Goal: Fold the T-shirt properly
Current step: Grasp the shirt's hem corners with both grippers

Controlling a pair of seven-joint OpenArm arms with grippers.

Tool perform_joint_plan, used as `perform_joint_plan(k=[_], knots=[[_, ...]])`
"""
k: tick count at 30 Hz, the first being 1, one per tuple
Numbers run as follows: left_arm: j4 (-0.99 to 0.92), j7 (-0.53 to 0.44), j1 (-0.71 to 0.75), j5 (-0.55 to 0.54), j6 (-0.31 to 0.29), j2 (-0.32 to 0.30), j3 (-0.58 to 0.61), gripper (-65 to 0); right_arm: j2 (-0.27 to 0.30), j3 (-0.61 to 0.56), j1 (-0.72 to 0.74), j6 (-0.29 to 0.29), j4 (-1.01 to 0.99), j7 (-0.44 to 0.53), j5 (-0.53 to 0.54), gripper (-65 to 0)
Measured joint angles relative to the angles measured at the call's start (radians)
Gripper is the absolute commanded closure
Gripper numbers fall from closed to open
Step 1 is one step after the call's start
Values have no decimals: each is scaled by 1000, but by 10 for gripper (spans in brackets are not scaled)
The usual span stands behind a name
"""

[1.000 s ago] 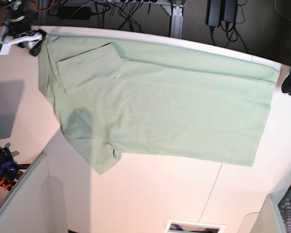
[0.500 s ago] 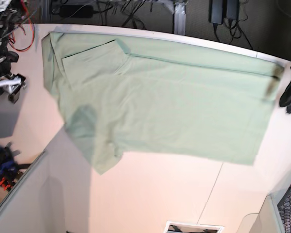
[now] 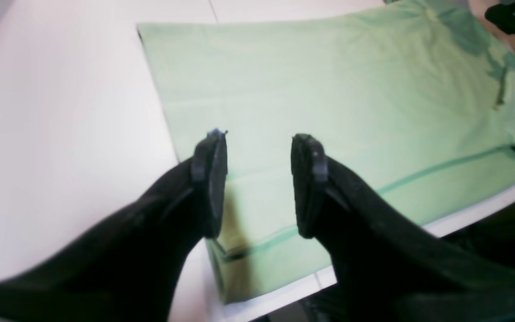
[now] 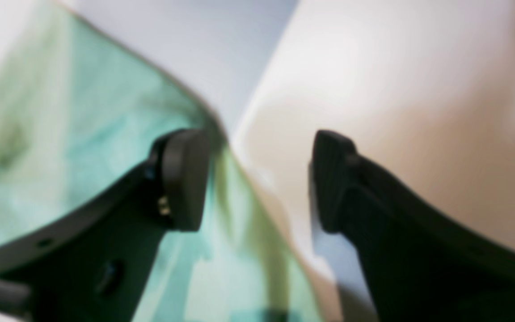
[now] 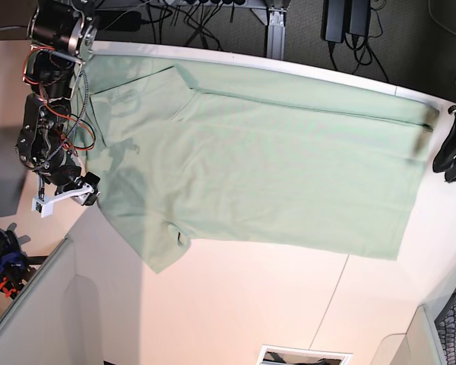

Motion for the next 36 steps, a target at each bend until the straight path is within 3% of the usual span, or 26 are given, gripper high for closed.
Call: perform_joint_plan(k=[7,12,20,25,30,36], knots=[[-124,-66,-84,80,-3,0,77,-289,-92,1,6,21,-4,31,-6,-365],[-333,-113,-298,200,-6,0,209,-335,-157,1,13,32,1,25,-12,-364],[-739,-198,-664,344,58,0,394,-335,-168,1,12,35,3,15,-25,-364],[-966,-251,-810,426,108,11,484,-335,-167,1,13,35,5,3,-23,-364],[-1142,-250,-885,391,124,26,528,-335,-167,1,14,35,5,-1,-22,-364],[-1198,-276,-892,328,105,59,524,-335,-167,1,14,35,5,-4,-16,-364]])
